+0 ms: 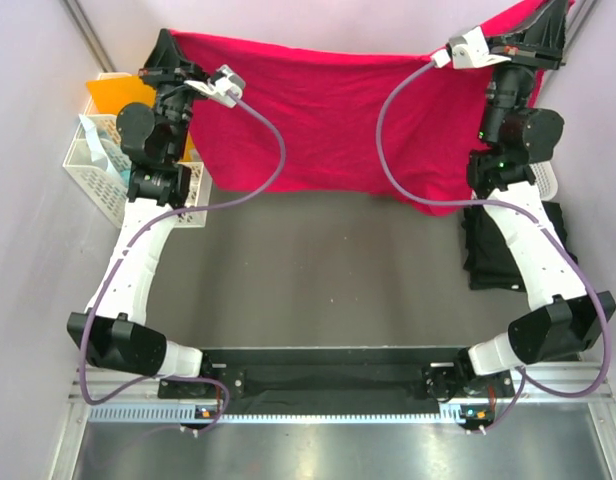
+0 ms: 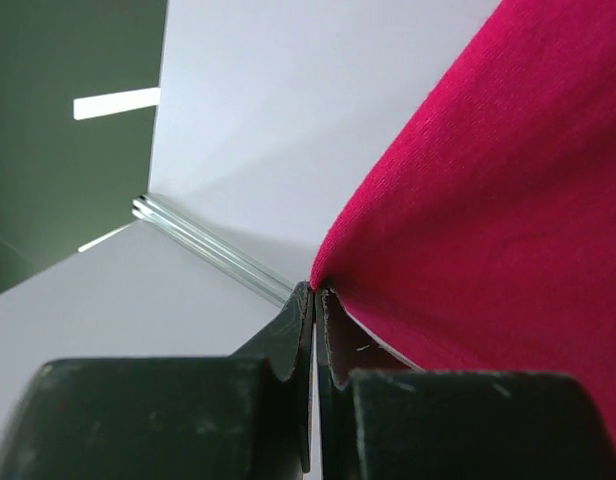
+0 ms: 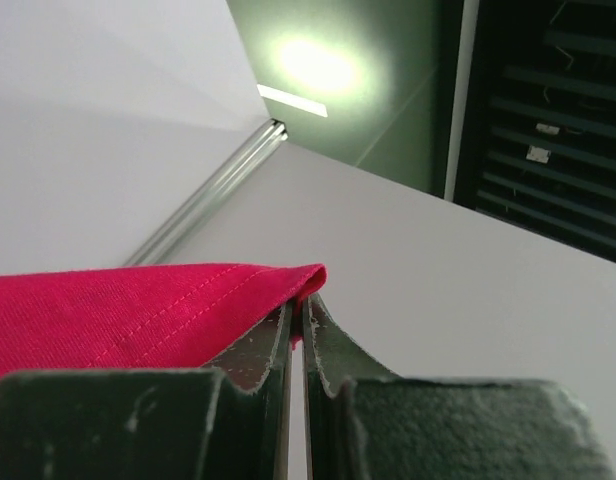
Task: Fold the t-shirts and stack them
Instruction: Flatten the tshirt out
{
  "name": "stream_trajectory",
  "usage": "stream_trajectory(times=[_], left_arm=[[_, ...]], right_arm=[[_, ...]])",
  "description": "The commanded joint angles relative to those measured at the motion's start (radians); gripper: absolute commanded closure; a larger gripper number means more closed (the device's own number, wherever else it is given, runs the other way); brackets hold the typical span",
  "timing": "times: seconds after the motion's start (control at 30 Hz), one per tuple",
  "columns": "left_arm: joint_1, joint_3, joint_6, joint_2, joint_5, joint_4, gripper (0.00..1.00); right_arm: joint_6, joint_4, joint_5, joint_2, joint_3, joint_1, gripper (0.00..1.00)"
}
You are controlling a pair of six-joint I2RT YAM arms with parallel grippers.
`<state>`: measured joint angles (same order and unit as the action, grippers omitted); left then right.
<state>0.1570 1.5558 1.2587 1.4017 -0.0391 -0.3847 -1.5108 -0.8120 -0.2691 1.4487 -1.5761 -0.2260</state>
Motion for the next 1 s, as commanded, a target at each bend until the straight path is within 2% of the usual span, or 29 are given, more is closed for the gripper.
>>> stream_trajectory(times=[0.0, 0.13, 0.2, 0.27, 0.3, 0.4, 0.43, 0.5, 0.53, 0.6, 0.73, 0.77, 0.83, 0.97], left_arm=[[-0.002, 0.044, 0.086, -0.015, -0.038, -0.134, 1.0], [-0.002, 0.075, 0.111, 0.043, -0.033, -0.215, 1.0], [-0.002, 0.117, 0.075, 0.083, -0.019, -0.167, 1.0], [-0.014, 0.173, 0.047, 0.114, -0.044, -0.094, 1.0], [-0.037, 0.185, 0.033, 0.123, -0.111, -0.051, 1.0], [-0.079, 0.283, 0.028, 0.21, -0.204, 0.144, 1.0], [-0.088, 0.373, 0.037, 0.245, -0.218, 0.265, 1.0], [-0.108, 0.459, 0.068, 0.359, -0.232, 0.306, 1.0], [-0.115, 0.554, 0.089, 0.402, -0.237, 0.331, 1.0], [-0.129, 0.639, 0.119, 0.515, -0.231, 0.325, 1.0], [-0.134, 0.858, 0.211, 0.686, -0.189, 0.242, 1.0], [-0.137, 0.869, 0.237, 0.727, -0.188, 0.16, 1.0], [-0.139, 0.891, 0.301, 0.759, -0.188, 0.081, 1.0], [-0.111, 0.88, 0.28, 0.757, -0.105, -0.158, 1.0]], right_arm=[[-0.037, -0.101, 0.044, -0.013, -0.091, 0.008, 1.0], [-0.064, -0.185, 0.067, 0.088, -0.182, 0.008, 1.0], [-0.08, -0.179, 0.065, 0.139, -0.272, 0.008, 1.0], [-0.052, -0.068, 0.067, 0.183, -0.338, 0.014, 1.0], [-0.008, 0.004, 0.08, 0.19, -0.35, 0.019, 1.0], [0.052, 0.303, 0.172, 0.211, -0.393, 0.046, 1.0], [0.054, 0.37, 0.194, 0.238, -0.398, 0.047, 1.0], [0.002, 0.459, 0.241, 0.283, -0.453, 0.054, 1.0], [-0.006, 0.499, 0.251, 0.339, -0.485, 0.057, 1.0], [-0.035, 0.54, 0.264, 0.415, -0.645, 0.065, 1.0], [-0.123, 0.441, 0.265, 0.66, -0.944, 0.085, 1.0], [-0.135, 0.4, 0.293, 0.682, -0.982, 0.091, 1.0], [-0.175, 0.255, 0.33, 0.699, -0.97, 0.103, 1.0], [-0.134, -0.026, 0.321, 0.664, -0.908, 0.105, 1.0]])
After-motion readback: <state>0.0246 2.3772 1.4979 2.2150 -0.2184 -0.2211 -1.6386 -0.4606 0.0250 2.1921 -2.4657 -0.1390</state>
